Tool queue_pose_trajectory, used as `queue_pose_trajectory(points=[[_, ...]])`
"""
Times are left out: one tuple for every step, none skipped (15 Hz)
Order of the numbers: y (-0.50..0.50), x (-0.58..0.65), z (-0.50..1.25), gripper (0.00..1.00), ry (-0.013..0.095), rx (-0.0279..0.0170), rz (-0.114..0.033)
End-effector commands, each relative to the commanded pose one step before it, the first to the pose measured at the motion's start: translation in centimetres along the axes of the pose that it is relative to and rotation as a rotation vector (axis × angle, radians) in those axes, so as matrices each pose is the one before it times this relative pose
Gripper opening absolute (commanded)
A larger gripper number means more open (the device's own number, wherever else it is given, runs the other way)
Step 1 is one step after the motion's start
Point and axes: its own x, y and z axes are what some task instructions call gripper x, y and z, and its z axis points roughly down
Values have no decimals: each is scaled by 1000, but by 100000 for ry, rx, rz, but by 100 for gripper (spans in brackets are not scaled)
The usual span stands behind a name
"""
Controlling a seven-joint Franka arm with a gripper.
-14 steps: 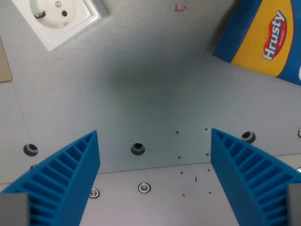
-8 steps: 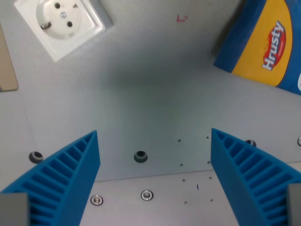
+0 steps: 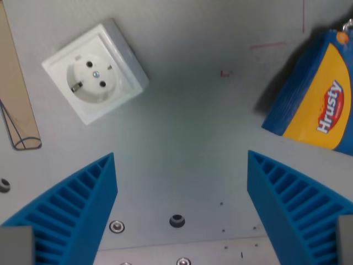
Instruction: Move in base positive x
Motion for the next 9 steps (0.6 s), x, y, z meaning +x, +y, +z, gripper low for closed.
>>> queue_pose_trajectory(points=[[115,1583,-164,100,-1425,-1502,377],[-68,500,5,100,0,0,0],[-68,500,6,100,0,0,0],[-68,500,8,100,0,0,0],[-69,500,10,100,0,0,0],[-69,500,13,100,0,0,0],[-69,500,15,100,0,0,0],[-70,500,17,100,0,0,0],[-70,500,19,100,0,0,0]])
